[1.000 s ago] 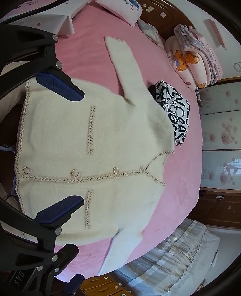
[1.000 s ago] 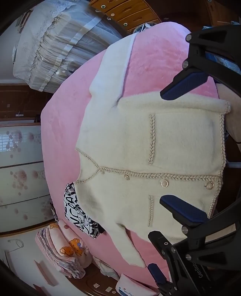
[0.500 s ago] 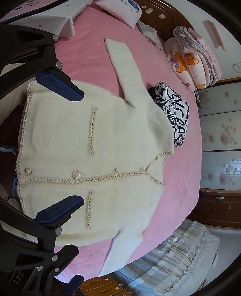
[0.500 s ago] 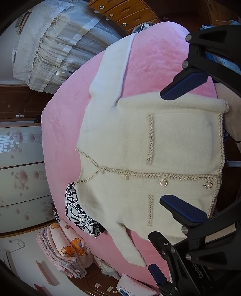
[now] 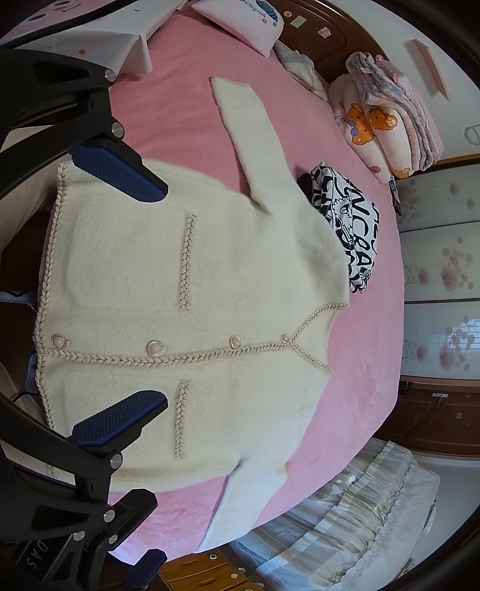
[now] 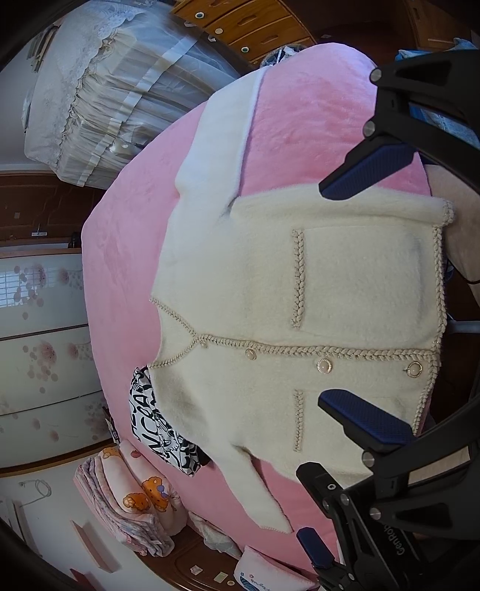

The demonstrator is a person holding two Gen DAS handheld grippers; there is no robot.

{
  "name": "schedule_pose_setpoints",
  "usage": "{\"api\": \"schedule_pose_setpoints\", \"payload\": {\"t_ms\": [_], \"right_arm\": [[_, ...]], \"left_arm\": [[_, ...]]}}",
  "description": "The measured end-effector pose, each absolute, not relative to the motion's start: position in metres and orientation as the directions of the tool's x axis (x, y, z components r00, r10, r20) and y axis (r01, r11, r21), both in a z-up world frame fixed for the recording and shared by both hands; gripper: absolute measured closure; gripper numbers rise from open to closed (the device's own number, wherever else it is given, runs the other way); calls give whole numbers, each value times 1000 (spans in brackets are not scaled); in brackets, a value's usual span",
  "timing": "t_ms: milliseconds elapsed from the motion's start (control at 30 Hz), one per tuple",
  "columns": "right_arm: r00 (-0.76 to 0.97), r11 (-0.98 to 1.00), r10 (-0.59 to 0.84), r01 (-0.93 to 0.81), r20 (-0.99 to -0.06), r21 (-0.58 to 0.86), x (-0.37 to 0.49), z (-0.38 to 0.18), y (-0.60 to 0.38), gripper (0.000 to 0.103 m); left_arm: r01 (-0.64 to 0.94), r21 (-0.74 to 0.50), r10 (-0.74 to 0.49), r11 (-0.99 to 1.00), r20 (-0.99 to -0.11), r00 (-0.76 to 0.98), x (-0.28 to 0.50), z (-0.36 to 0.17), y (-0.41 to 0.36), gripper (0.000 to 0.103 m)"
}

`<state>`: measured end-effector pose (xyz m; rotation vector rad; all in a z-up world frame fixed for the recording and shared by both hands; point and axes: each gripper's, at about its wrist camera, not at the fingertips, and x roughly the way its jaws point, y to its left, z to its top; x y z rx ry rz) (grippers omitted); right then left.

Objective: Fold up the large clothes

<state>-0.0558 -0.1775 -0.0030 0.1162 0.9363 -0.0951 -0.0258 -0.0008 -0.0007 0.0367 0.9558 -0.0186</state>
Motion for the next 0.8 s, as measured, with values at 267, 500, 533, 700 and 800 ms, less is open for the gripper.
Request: {"api": "schedule_pose_setpoints", "payload": {"t_ms": [267, 500, 533, 700, 800], "right_arm": [[590, 989, -35, 136, -806, 57, -57, -4, -179, 0], [589, 989, -35, 139, -807, 58, -57, -4, -180, 0], [589, 989, -34, 139, -807, 59, -58, -4, -180, 0], [588, 989, -34, 139, -808, 60, -58, -4, -180, 0], [587, 988, -34, 140, -809, 60, -58, -5, -181, 0]], "left_arm": [[32, 24, 1, 999, -818, 575, -25, 1, -3, 2], [32, 22, 0, 999, -820, 572, -25, 0, -4, 2], [32, 22, 0, 999, -821, 571, -24, 0, -5, 2], [35, 21, -2, 999, -823, 567, -23, -1, -5, 2], [36, 19, -4, 999, -825, 565, -22, -1, -5, 2]]}}
